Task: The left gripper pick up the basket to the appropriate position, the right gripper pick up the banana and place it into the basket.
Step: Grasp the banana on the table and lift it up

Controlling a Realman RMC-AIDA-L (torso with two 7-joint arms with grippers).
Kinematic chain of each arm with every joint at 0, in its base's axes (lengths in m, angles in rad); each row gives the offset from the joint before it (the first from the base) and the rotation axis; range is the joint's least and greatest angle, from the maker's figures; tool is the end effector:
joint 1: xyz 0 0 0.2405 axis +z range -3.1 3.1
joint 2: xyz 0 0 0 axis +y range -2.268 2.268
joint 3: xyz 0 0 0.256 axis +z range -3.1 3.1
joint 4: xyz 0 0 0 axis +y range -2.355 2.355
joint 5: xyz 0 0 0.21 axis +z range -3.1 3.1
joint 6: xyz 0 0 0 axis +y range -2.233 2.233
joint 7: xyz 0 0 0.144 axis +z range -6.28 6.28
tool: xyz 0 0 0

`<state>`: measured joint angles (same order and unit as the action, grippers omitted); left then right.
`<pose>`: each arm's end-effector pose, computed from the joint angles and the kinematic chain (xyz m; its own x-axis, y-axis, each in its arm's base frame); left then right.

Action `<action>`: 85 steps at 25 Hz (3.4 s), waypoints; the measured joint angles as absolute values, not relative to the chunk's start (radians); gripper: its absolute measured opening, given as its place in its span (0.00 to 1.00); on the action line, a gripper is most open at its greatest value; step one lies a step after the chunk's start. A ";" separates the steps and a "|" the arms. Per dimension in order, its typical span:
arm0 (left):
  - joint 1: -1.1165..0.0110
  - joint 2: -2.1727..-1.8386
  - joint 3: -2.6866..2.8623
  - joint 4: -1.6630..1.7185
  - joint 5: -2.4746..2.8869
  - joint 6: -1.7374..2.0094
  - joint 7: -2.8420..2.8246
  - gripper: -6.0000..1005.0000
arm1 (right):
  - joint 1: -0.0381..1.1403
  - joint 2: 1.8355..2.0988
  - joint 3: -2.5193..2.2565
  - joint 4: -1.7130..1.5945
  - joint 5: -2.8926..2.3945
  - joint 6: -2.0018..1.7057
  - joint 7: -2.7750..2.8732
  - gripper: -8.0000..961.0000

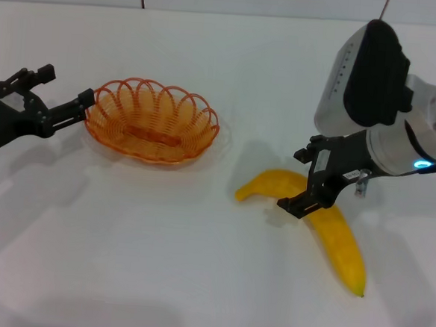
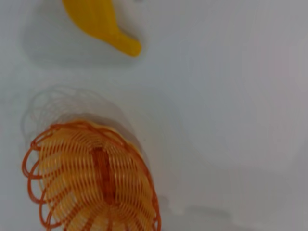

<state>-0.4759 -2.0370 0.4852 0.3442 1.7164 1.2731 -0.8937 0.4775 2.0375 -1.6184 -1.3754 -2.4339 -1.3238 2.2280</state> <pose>-0.3258 0.3383 0.0113 0.7519 0.1676 0.6376 0.5831 -0.6204 -0.5246 0.1840 0.3377 -0.0333 0.9240 -0.2856 0.2544 -0.1986 -0.9267 -0.3190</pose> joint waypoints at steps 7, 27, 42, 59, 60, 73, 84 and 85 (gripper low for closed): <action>-0.479 -2.037 0.489 0.344 1.716 1.273 -0.896 0.89 | 0.539 2.038 -1.622 -1.252 -2.460 -1.276 2.237 0.93; -0.480 -2.037 0.492 0.342 1.719 1.272 -0.896 0.89 | 0.568 2.037 -1.623 -1.187 -2.479 -1.274 2.243 0.92; -0.446 -2.035 0.497 0.348 1.809 1.285 -0.872 0.89 | 0.573 2.036 -1.623 -1.183 -2.479 -1.281 2.243 0.86; -0.407 -2.031 0.497 0.349 1.861 1.337 -0.798 0.89 | 0.581 2.036 -1.623 -1.164 -2.479 -1.282 2.247 0.84; -0.407 -2.031 0.497 0.349 1.863 1.337 -0.798 0.89 | 0.582 2.036 -1.623 -1.162 -2.479 -1.282 2.247 0.84; -0.402 -2.031 0.495 0.348 1.871 1.334 -0.805 0.89 | 0.592 2.036 -1.623 -1.158 -2.479 -1.293 2.256 0.83; -0.403 -2.031 0.497 0.348 1.871 1.332 -0.807 0.89 | 0.596 2.033 -1.618 -1.157 -2.479 -1.295 2.292 0.80; -0.403 -2.031 0.497 0.348 1.871 1.332 -0.807 0.89 | 0.597 2.033 -1.619 -1.157 -2.479 -1.295 2.292 0.76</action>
<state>-0.4029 -2.0309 0.4971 0.3482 1.8714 1.3320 -0.8067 0.5966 2.0328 -1.6186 -1.1568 -2.4788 -1.2955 2.2922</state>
